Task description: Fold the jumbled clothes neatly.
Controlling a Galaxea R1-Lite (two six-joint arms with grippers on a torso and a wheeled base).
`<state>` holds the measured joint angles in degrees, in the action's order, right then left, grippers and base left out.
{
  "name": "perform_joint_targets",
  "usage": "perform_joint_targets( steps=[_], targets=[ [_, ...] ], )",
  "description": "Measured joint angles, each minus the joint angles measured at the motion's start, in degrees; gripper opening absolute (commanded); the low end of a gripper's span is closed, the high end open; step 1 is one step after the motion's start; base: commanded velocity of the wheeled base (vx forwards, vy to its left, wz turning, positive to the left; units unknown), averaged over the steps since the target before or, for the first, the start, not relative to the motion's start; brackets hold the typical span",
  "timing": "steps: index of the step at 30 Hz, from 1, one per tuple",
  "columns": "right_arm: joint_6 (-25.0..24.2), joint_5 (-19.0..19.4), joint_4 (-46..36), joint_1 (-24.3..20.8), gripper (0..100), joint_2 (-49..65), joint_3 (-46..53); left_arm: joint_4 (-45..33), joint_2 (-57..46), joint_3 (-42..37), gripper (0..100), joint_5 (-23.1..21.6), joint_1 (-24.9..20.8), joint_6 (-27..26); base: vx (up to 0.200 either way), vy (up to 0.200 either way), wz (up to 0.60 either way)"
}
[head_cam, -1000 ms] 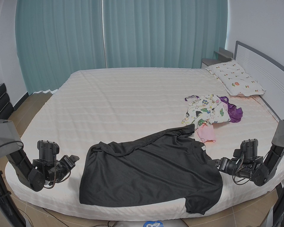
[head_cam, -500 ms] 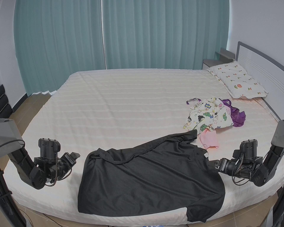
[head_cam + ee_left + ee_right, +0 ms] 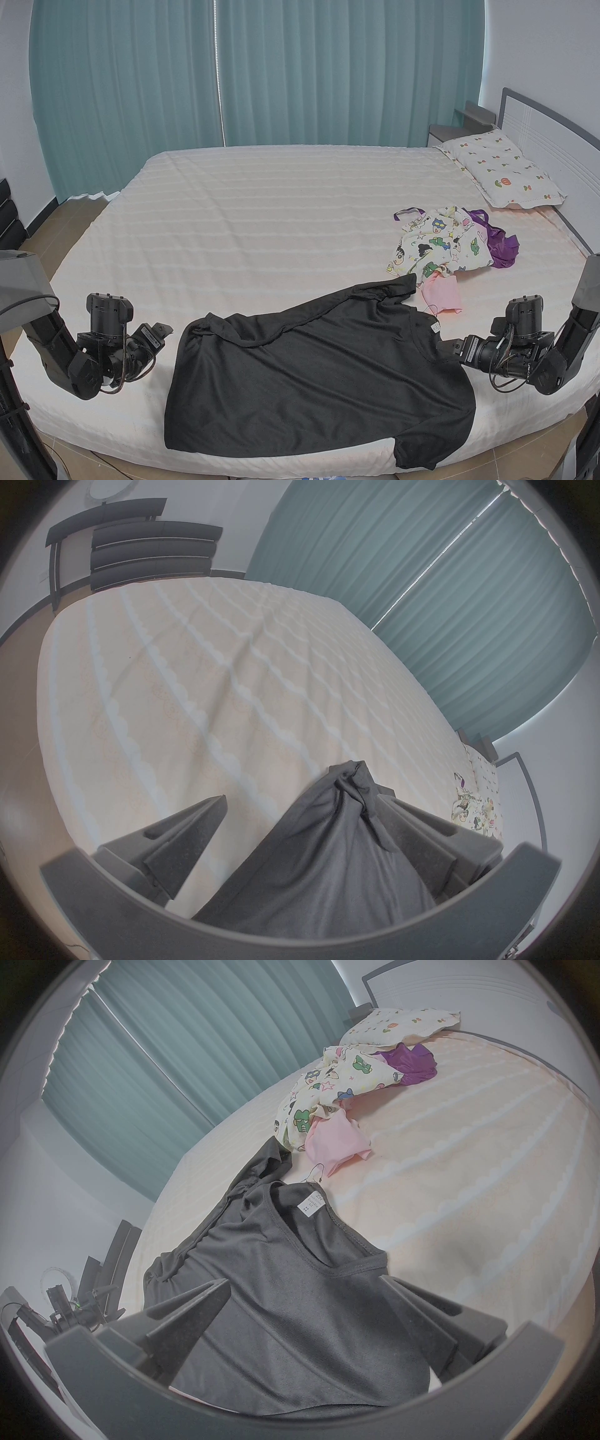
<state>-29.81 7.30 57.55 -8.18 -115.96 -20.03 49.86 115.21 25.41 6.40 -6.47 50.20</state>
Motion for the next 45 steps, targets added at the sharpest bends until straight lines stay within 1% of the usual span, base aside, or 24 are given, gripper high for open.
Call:
perform_joint_targets(
  steps=[7, 12, 18, 20, 22, 26, 29, 32, 39, 44, 45],
  targets=[
    [-0.02, 0.06, 0.0, 0.05, 100, -0.05, 0.07, -0.11, 0.05, 0.06, 100, 0.17, -0.83, -0.09, 0.0, 0.0, 0.0],
    [-0.07, 0.17, -0.02, -0.05, 100, -0.11, 0.02, -0.67, -0.02, 2.56, 100, 0.6, -2.65, -0.34, 0.0, 0.0, 0.0],
    [-0.16, 0.24, 0.0, -0.24, 100, -0.17, 0.05, -3.08, 1.96, 9.84, 100, 1.8, -5.23, -0.44, 0.0, 0.0, 0.0],
    [-0.24, 0.27, 0.0, -0.35, 100, -0.2, 0.13, -4.07, 3.56, 12.79, 100, 3.01, -5.97, -0.48, 0.0, 0.0, 0.0],
    [-0.55, 0.27, 0.01, -0.48, 100, -0.28, 0.16, -5.77, 6.18, 17.04, 100, 5.14, -6.91, -0.5, 0.0, 0.0, 0.0],
    [-1.01, 0.22, 0.04, -0.72, 100, -0.44, 0.13, -10.58, 10.45, 24.23, 100, 7.45, -8.83, -0.55, 0.0, 0.0, 0.0],
    [-1.21, 0.2, 0.06, -0.8, 100, -0.57, 0.09, -15.3, 13.18, 29.5, 100, 8.44, -10.25, -0.52, 0.0, 0.0, 0.0],
    [-1.32, 0.17, 0.09, -0.88, 100, -0.66, 0.07, -18.66, 15.25, 33.16, 100, 9.03, -12.11, -0.39, 0.0, 0.0, 0.0],
    [-1.45, 0.06, 0.09, -0.91, 100, -0.77, 0.0, -19.32, 18.19, 36.02, 100, 9.34, -15.26, -0.37, 0.0, 0.0, 0.0],
    [-1.45, 0.11, 0.09, -0.94, 100, -0.74, 0.09, -19.83, 19.38, 37.52, 100, 9.39, -16.1, -0.5, 0.0, 0.0, 0.0],
    [-1.48, 0.09, 0.09, -0.96, 100, -0.77, 0.09, -20.33, 19.65, 37.99, 0, 9.39, -16.1, -0.52, 0.0, 0.0, 0.0]
  ],
)
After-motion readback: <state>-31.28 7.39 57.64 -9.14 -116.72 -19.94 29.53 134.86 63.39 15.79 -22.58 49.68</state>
